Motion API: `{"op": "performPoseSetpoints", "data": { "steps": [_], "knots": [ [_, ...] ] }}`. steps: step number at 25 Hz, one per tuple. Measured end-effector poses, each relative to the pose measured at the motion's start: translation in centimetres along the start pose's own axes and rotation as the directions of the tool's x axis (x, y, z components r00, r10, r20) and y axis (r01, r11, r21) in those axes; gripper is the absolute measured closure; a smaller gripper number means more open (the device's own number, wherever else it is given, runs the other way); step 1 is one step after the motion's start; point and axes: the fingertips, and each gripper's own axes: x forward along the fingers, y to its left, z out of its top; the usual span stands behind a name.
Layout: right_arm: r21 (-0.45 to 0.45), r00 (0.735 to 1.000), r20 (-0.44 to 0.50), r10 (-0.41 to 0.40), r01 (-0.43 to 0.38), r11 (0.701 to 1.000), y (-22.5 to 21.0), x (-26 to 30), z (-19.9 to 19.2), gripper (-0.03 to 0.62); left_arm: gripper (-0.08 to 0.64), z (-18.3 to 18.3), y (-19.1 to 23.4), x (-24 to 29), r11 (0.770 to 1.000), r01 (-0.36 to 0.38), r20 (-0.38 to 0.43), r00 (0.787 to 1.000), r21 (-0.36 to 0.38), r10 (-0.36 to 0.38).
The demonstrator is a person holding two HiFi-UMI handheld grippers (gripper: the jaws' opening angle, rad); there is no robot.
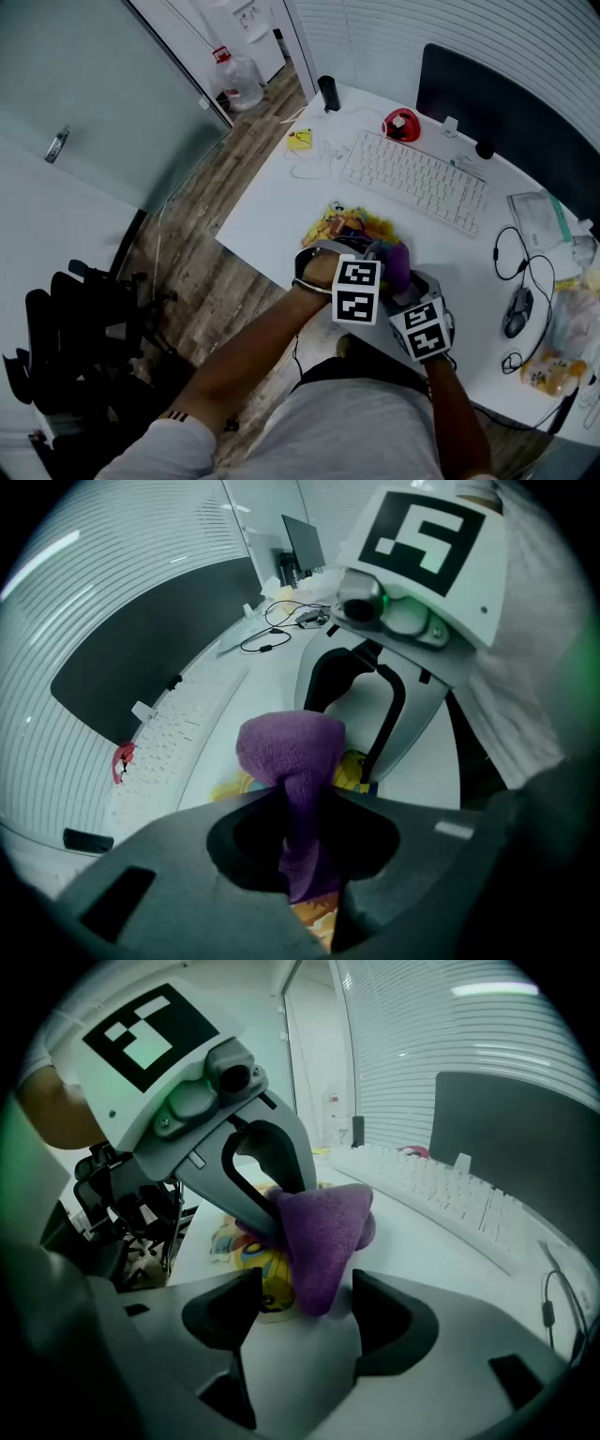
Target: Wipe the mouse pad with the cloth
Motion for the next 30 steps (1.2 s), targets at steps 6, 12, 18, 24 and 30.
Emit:
{"op": "performPoseSetpoints", "data": {
  "steps": [6, 12, 18, 24, 30],
  "knots": [
    [0.005, 1.000, 0.001, 0.000, 0.000, 1.000, 0.0, 0.1, 0.1, 0.331, 0.477, -0.6, 0.2, 0.3, 1.000, 0.007, -0.002, 1.000, -0.005, -0.007],
    [0.005, 1.000, -0.002, 0.003, -0.003, 1.000, 0.0, 0.1, 0.0, 0.331, 0.477, -2.4, 0.9, 0.0, 1.000, -0.002, -0.015, 1.000, -0.029, 0.002],
    [0.005, 1.000, -0.005, 0.002, -0.002, 1.000, 0.0, 0.1, 0.0, 0.331, 0.477, -5.9, 1.7, -0.8, 0.997, -0.022, -0.043, 0.999, -0.078, 0.019],
    [-0.009, 1.000, 0.002, -0.005, 0.005, 1.000, -0.3, 0.3, -0.1, 0.331, 0.476, -10.5, 2.9, -1.8, 0.986, -0.054, -0.079, 0.996, -0.159, 0.042],
    [-0.010, 1.000, -0.007, -0.004, 0.004, 1.000, -0.3, 0.3, -0.2, 0.331, 0.477, -14.6, 4.2, -3.2, 0.966, -0.089, -0.104, 0.992, -0.244, 0.065]
  ]
}}
